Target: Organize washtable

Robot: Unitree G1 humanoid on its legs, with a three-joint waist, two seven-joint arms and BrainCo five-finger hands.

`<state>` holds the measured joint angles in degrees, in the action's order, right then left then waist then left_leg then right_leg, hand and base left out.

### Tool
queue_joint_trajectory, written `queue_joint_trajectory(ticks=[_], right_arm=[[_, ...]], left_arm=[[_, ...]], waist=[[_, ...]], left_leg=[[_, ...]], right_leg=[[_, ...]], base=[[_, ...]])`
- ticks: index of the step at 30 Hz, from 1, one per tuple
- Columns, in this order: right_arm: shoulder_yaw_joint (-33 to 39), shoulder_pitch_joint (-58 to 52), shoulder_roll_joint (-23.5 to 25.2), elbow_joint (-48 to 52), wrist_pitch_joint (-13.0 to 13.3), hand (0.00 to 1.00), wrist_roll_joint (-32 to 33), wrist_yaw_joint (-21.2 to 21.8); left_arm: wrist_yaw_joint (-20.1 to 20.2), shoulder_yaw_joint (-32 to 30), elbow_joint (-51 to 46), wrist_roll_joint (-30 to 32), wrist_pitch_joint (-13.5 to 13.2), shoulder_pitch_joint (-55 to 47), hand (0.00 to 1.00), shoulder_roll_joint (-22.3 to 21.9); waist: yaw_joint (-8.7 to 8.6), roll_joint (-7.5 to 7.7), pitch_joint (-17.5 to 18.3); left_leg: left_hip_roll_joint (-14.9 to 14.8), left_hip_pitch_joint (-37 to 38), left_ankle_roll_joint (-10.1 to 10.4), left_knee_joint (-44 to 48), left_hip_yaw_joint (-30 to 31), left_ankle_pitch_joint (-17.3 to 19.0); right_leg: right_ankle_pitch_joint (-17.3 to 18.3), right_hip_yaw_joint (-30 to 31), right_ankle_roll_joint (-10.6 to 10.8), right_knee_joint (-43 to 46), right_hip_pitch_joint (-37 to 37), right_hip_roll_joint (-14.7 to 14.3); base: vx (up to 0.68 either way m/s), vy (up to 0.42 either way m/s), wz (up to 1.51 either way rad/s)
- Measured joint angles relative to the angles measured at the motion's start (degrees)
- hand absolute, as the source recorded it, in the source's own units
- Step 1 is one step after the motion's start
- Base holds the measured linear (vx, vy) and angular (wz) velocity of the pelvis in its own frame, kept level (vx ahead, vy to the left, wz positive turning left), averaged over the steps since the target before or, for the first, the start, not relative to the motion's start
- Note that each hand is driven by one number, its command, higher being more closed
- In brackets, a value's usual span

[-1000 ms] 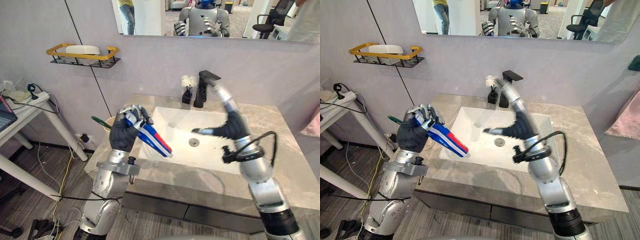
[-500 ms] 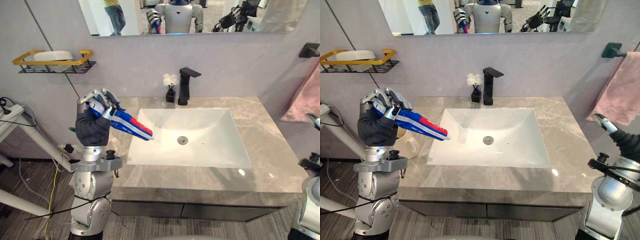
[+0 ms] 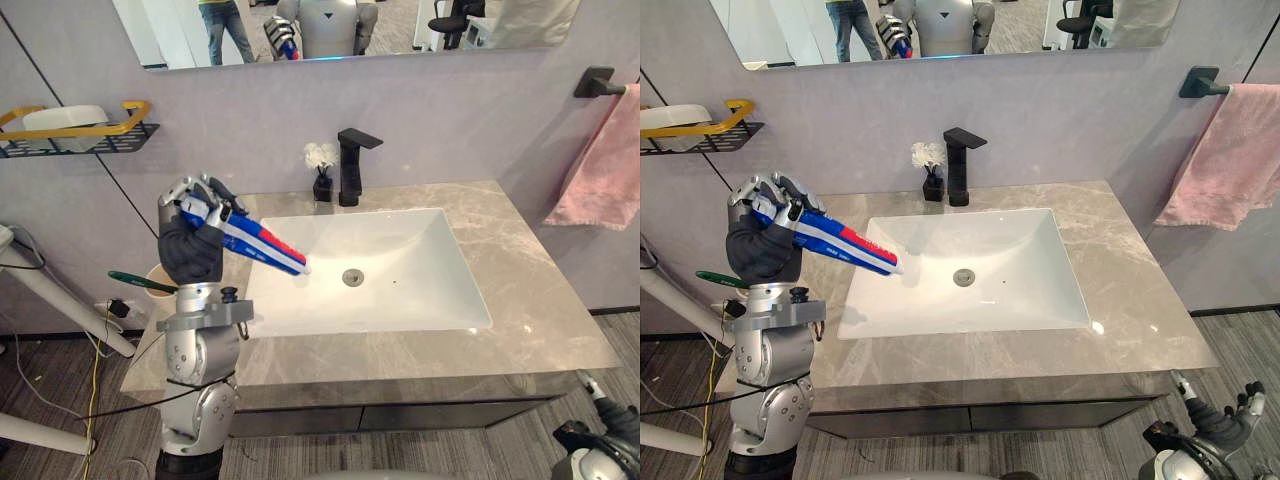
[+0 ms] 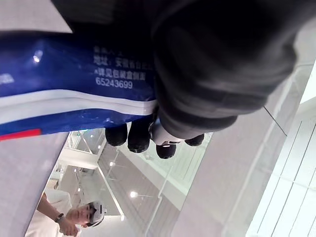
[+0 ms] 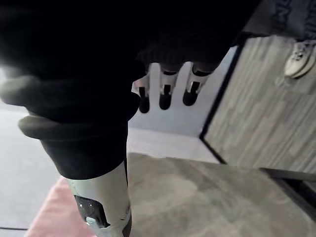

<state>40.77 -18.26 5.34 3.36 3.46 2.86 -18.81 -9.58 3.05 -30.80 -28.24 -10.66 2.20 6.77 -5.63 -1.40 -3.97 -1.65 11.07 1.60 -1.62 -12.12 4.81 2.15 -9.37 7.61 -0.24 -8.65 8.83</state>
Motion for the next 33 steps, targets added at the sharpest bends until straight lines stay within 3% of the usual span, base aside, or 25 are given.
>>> queue_joint_trajectory(ticks=[7,10,14,18,20,26,29,33], right_arm=[[0.4,-1.7,0.5,-0.5,-0.1,0.0,-0.2,-0.6],[1.2,-2.0,0.6,-7.1,0.0,0.0,0.4,-1.0],[0.3,-1.5,0.6,-22.1,-0.3,0.0,6.6,4.3],[-1.5,-1.6,-0.2,-30.8,-2.0,0.0,7.9,10.9],[-3.0,-1.1,-0.4,-34.2,-2.2,0.0,7.9,13.5],[-8.4,-0.8,-1.0,-41.4,-1.8,0.0,8.0,16.4],[-10.3,-0.9,-1.1,-43.7,-1.8,0.0,8.0,16.6],[-10.5,-0.8,-1.1,-45.4,-1.6,0.0,7.8,16.8]], left_arm=[[-2.1,1.9,0.1,0.0,-1.0,2.0,1.0,-2.3],[-2.1,2.8,0.9,0.0,-1.1,3.4,1.0,-2.8],[-1.8,3.6,1.2,0.3,-1.0,3.9,1.0,-3.5],[-1.6,3.5,2.4,2.6,-1.0,5.3,1.0,-3.2],[-1.6,3.2,3.9,5.4,-0.8,8.4,1.0,-1.5],[-1.8,-2.0,6.3,11.9,-0.8,9.3,1.0,4.3],[-2.1,-5.5,9.4,14.3,0.0,9.4,1.0,7.7],[-2.3,-9.0,10.6,16.3,0.8,9.4,1.0,10.5]], waist=[[0.15,-0.32,0.4],[0.28,-0.36,0.9],[0.48,-0.71,1.4],[0.85,-1.54,2.3],[1.79,-1.27,2.4],[2.07,0.22,3.8],[3.13,0.83,4.2],[3.32,2.39,4.6]], left_leg=[[-0.3,0.8,-0.3,0.5,-2.1,0.7],[-0.3,1.0,-0.3,0.4,-2.3,0.7],[-0.4,1.7,-0.2,-0.1,-2.5,0.6],[-0.3,1.7,-0.2,-0.4,-2.2,0.5],[-0.3,1.4,0.2,-0.5,-1.4,0.2],[-0.3,0.6,0.6,-1.9,1.1,-1.3],[-0.2,0.5,0.4,-2.0,1.2,-1.5],[0.4,-0.6,0.4,-1.2,2.6,-1.5]], right_leg=[[0.0,0.3,0.0,1.2,-0.1,0.1],[0.0,0.3,0.0,1.4,-0.1,0.0],[0.2,0.8,-0.2,2.0,-0.1,-0.1],[0.2,0.8,-0.2,2.0,0.0,0.0],[0.2,0.2,-0.2,2.0,0.0,-0.1],[0.2,-1.6,-0.2,0.8,0.0,-0.3],[0.2,-1.6,-0.2,0.3,-0.2,-0.3],[0.2,-2.9,-0.2,-0.1,-0.2,0.0]], base=[[-0.06,-0.007,-0.1],[-0.05,-0.011,-0.02],[-0.04,-0.012,-0.07],[-0.03,-0.008,0.0],[-0.04,-0.025,0.13],[-0.02,-0.033,0.21],[0.0,-0.006,0.02],[0.05,0.004,0.15]])
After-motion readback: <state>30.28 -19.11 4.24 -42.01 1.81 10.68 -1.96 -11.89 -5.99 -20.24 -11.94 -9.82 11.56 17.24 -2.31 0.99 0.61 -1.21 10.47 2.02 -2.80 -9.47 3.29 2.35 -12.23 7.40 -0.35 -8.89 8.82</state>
